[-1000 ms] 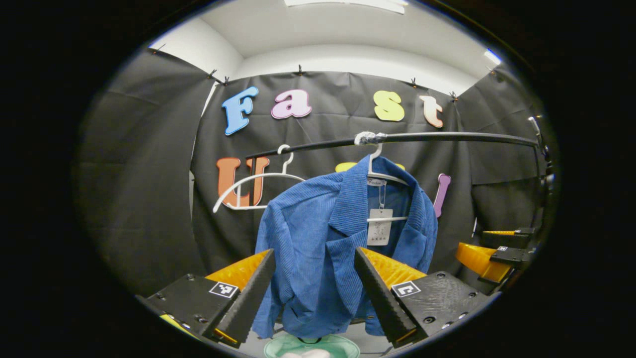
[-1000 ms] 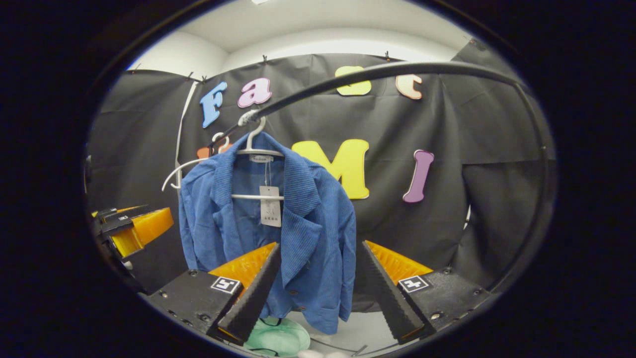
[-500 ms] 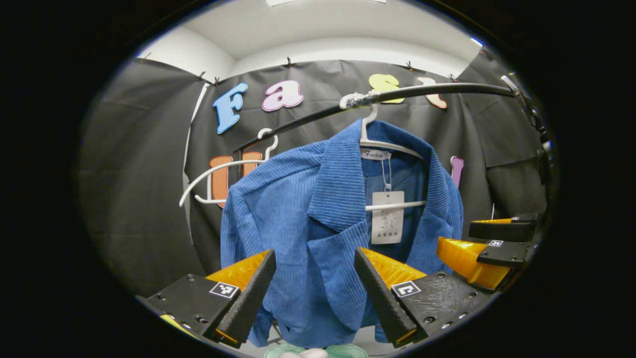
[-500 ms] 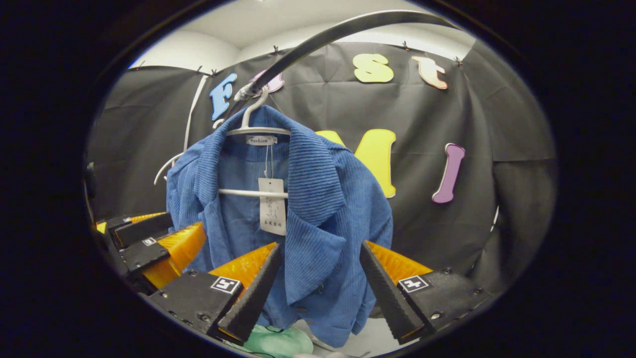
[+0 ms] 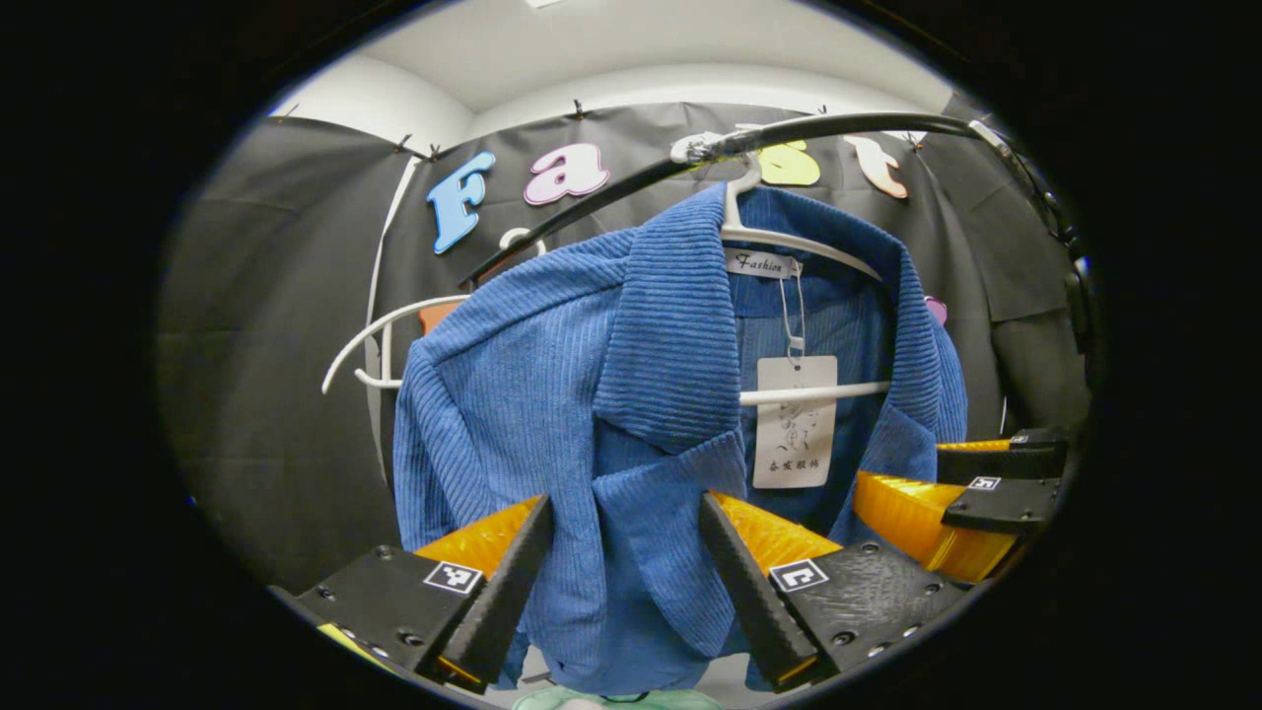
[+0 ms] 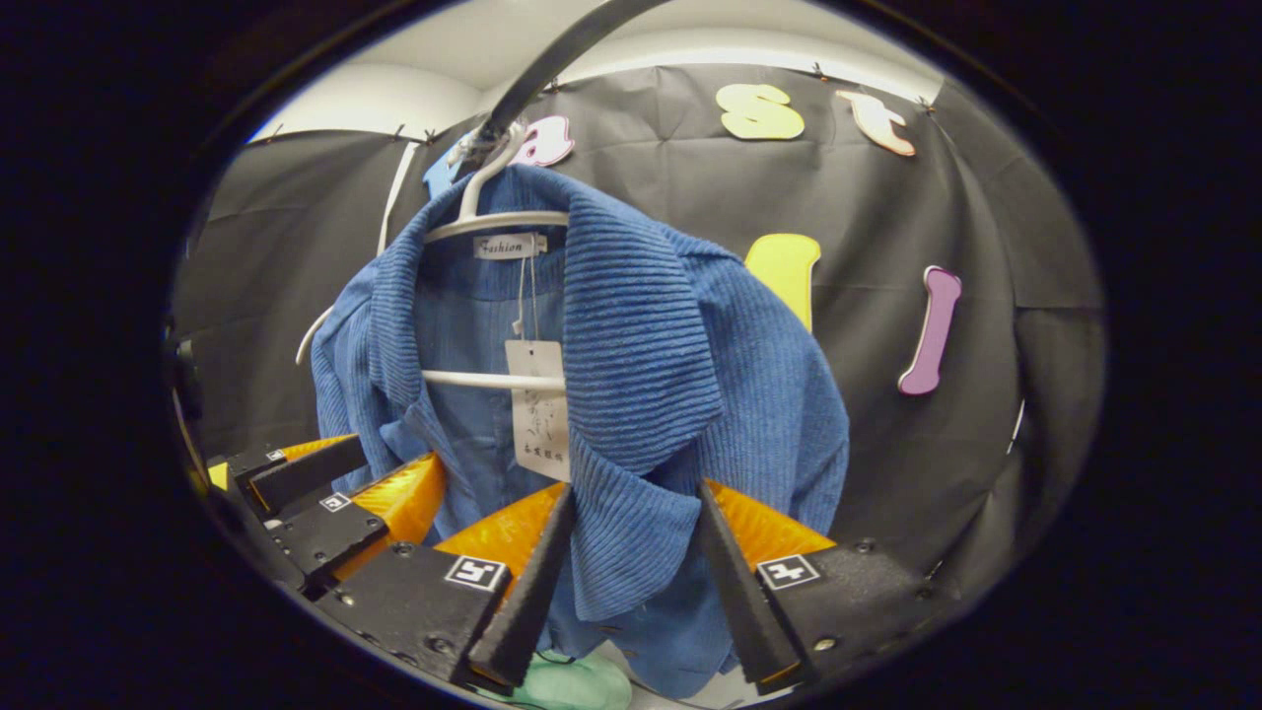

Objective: Grasp the clothes on the hanger with both hands and then place them into the laundry hamper below.

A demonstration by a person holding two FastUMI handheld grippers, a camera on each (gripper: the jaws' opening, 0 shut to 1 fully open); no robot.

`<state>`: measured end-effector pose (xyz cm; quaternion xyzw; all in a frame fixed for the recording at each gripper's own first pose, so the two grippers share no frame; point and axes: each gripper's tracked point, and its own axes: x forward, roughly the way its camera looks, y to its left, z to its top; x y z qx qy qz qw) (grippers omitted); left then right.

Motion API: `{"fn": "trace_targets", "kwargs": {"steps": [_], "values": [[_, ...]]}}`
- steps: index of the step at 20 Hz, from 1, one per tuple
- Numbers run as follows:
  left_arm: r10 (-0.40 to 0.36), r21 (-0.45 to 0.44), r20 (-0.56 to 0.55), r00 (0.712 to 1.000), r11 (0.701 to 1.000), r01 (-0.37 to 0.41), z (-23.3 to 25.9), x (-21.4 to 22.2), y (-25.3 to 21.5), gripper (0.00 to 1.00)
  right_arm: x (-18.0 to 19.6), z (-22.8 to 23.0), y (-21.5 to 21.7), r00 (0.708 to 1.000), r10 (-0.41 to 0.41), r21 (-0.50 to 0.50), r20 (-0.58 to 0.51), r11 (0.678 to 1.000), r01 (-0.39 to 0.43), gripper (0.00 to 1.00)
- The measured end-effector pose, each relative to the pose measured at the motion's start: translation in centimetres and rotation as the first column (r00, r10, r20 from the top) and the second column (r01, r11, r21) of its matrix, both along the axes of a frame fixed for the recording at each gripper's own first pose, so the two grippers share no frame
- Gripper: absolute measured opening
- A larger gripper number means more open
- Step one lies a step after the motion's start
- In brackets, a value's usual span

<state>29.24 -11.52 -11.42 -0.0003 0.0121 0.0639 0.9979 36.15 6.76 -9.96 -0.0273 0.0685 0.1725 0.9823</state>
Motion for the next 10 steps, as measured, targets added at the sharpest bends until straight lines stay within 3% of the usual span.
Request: {"fn": "trace_targets", "kwargs": {"steps": [7,8,9,10], "values": [[0.031,-0.014,-0.049,0.998,0.999,-0.032,-0.9,1.1,1.2,0.35,0.9,-0.1,-0.1,1.0,0.001,0.01,-0.023,1.0,-0.001,0.15],[0.022,-0.038,-0.065,0.998,0.999,-0.024,-1.4,1.1,0.9,0.27,0.9,-0.1,-0.1,1.0,0.009,0.012,-0.028,1.0,-0.009,0.13],[0.021,-0.056,-0.075,0.997,0.998,-0.026,-1.3,0.8,0.8,0.27,1.0,0.0,0.0,1.0,0.012,0.008,-0.027,1.0,-0.011,0.1],[0.021,-0.065,-0.07,0.997,0.998,-0.025,-1.3,0.9,0.8,0.17,1.1,-0.1,-0.1,1.0,0.011,-0.002,-0.024,1.0,-0.011,0.1]]}}
